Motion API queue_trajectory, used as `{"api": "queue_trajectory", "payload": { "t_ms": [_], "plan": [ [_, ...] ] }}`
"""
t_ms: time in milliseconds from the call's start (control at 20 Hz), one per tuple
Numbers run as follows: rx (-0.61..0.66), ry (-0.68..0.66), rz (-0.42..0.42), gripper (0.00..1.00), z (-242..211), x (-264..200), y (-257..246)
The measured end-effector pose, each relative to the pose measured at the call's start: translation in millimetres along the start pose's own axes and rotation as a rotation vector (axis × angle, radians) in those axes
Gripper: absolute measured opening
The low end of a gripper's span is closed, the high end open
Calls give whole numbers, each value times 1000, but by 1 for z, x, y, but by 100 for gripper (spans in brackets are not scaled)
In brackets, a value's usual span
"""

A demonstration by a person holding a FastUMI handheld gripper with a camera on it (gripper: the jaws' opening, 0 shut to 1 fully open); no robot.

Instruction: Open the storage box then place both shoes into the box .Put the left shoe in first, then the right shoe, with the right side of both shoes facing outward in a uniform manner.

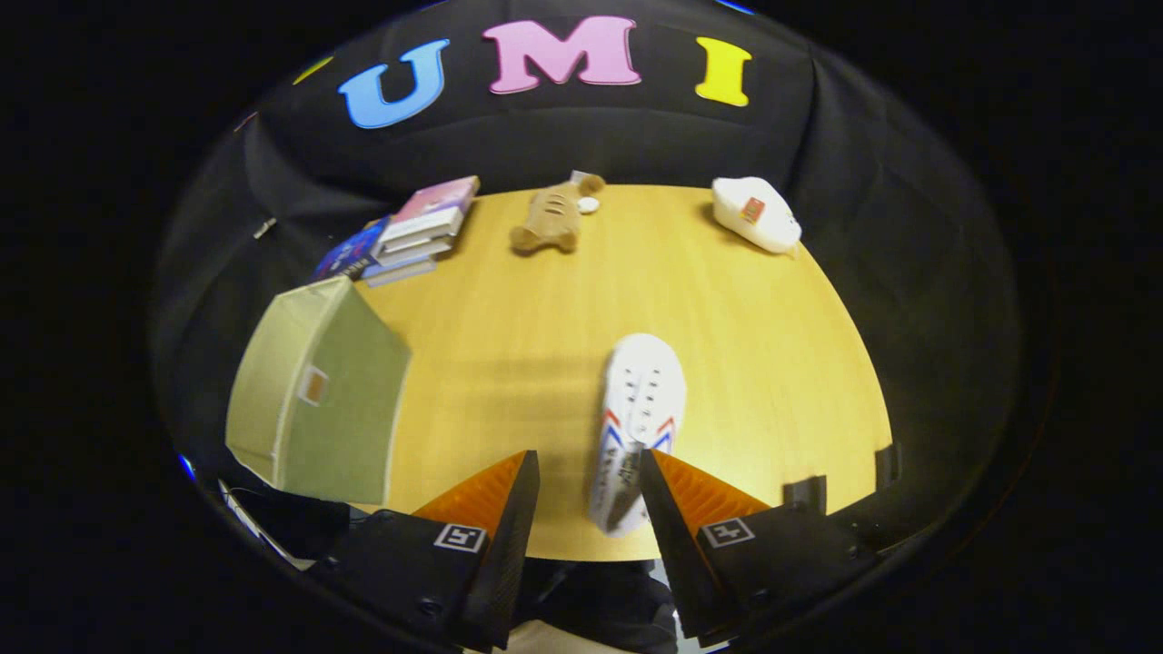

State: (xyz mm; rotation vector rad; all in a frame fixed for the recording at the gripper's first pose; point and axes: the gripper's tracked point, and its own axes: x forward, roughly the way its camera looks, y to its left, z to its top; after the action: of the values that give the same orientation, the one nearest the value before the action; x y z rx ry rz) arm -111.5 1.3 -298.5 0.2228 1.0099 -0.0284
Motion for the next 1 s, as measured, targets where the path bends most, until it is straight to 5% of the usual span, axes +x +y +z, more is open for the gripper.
{"api": "queue_trajectory", "payload": {
  "t_ms": [500, 750, 900, 1000],
  "plan": [
    [-81, 111, -110, 68, -45, 82, -54],
    [-45, 35, -129, 63, -40, 105, -53],
    [22, -53, -121, 35, -39, 108, -44],
    [47, -79, -126, 27, -40, 111, -45]
  ]
}}
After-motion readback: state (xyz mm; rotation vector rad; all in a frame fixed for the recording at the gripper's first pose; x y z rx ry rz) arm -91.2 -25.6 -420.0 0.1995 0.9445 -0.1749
